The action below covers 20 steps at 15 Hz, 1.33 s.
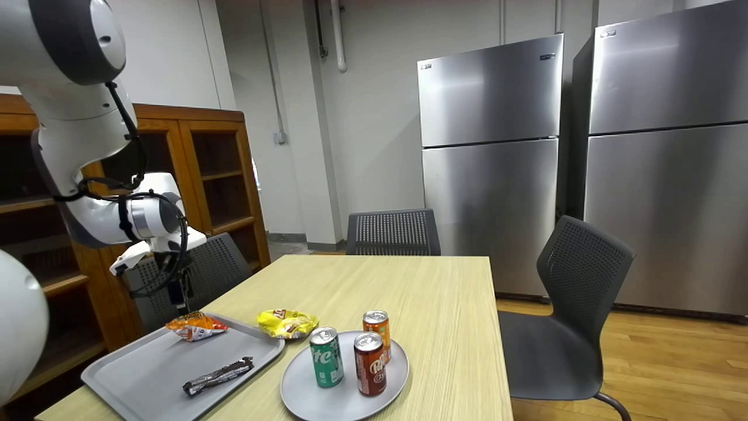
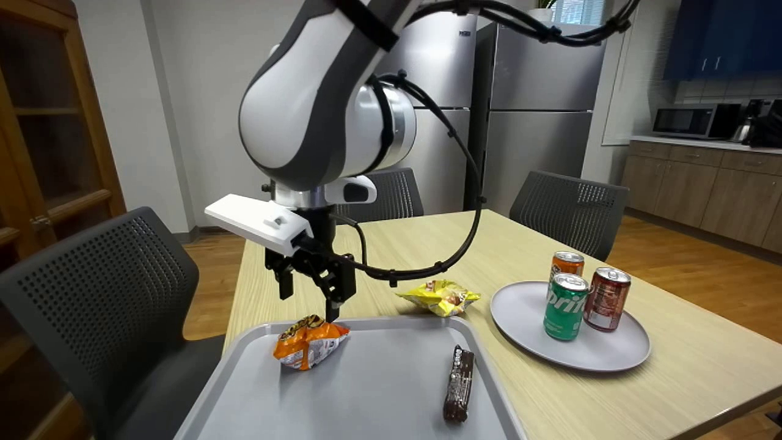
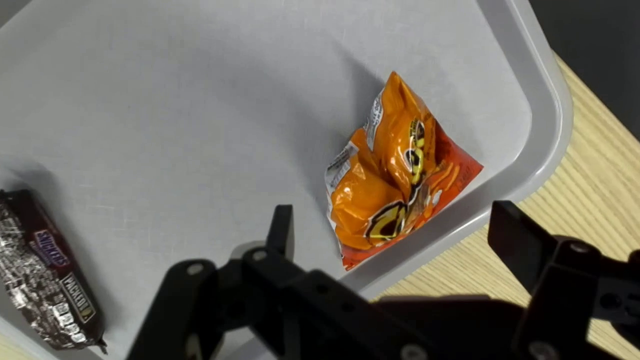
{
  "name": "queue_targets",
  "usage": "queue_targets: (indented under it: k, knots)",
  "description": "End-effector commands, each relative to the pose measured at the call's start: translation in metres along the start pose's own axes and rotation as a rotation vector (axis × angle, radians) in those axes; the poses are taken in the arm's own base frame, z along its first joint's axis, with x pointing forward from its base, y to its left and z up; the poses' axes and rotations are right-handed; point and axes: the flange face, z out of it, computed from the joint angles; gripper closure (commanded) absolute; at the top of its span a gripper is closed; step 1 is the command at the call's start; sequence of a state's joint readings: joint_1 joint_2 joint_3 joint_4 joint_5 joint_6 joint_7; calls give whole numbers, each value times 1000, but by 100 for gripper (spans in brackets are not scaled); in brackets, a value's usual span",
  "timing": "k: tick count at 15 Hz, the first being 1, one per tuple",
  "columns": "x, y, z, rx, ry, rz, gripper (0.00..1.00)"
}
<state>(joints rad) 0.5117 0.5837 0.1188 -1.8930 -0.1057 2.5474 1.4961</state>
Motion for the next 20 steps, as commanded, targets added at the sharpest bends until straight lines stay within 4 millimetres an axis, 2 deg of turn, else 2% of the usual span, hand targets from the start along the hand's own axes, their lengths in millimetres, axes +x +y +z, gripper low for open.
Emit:
queue_targets:
  k: [1, 11, 12, 14, 20]
  knots:
    - [-2, -20, 10, -26, -11, 1, 0]
    - [6, -43, 34, -50, -19, 9, 0]
    - [6, -45, 35, -50, -20, 4, 25]
    - [7, -48, 37, -54, -22, 6, 34]
    - [7, -54, 39, -55, -20, 2, 84]
